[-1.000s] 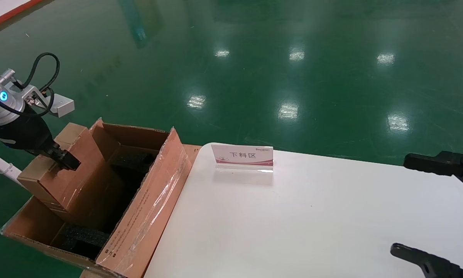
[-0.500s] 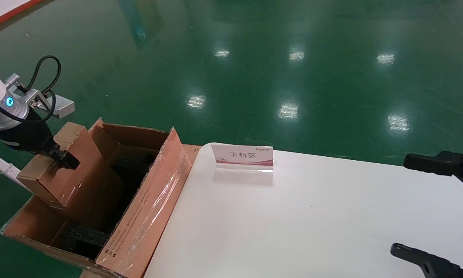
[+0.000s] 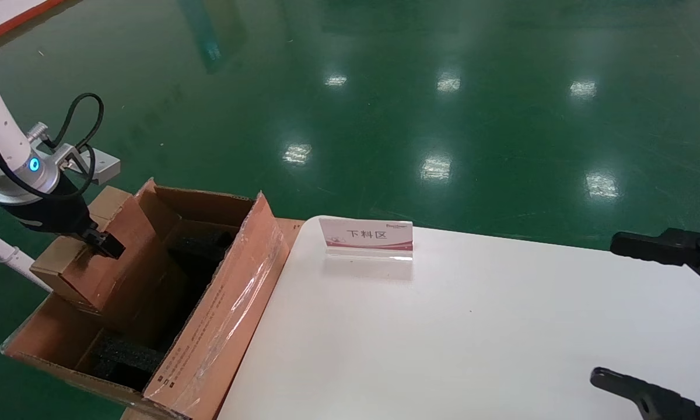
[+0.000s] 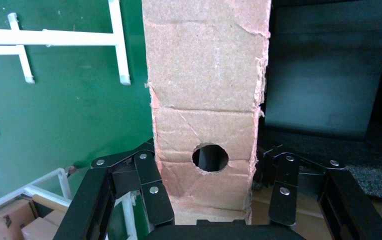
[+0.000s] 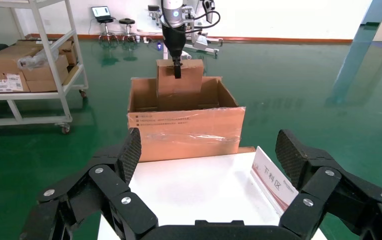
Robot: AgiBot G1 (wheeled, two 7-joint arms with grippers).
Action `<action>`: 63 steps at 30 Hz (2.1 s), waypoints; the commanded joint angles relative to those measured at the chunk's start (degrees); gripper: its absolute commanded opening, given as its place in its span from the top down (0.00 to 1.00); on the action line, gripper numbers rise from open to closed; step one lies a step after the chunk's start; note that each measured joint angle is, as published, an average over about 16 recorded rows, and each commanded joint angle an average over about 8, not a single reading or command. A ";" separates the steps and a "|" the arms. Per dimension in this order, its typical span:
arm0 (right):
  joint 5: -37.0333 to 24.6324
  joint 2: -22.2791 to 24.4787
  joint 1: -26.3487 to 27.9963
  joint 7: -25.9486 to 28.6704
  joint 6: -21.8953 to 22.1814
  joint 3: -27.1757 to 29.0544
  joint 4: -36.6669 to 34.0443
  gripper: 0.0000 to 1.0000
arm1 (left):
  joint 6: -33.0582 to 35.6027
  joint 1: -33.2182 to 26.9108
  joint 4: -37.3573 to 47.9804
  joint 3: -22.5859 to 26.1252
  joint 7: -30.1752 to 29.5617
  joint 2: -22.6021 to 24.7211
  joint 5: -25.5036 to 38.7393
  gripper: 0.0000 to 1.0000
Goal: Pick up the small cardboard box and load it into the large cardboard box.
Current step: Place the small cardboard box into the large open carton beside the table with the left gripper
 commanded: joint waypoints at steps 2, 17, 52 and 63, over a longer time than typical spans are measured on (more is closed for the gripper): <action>0.01 0.00 0.00 0.00 0.00 -0.01 0.00 0.00 | -0.70 0.42 -0.99 0.31 -1.33 0.00 0.64 1.00; 0.04 0.02 0.01 -0.03 0.02 -0.06 0.00 0.00 | -3.65 4.79 0.24 0.98 -4.91 1.28 1.49 1.00; 0.09 0.05 0.01 -0.06 0.06 -0.10 -0.02 0.00 | -3.30 9.38 6.76 0.69 -3.42 4.05 -0.25 0.00; 0.09 0.05 0.01 -0.05 0.07 -0.10 -0.02 0.00 | -3.36 9.25 6.59 0.72 -3.46 4.00 -0.12 0.00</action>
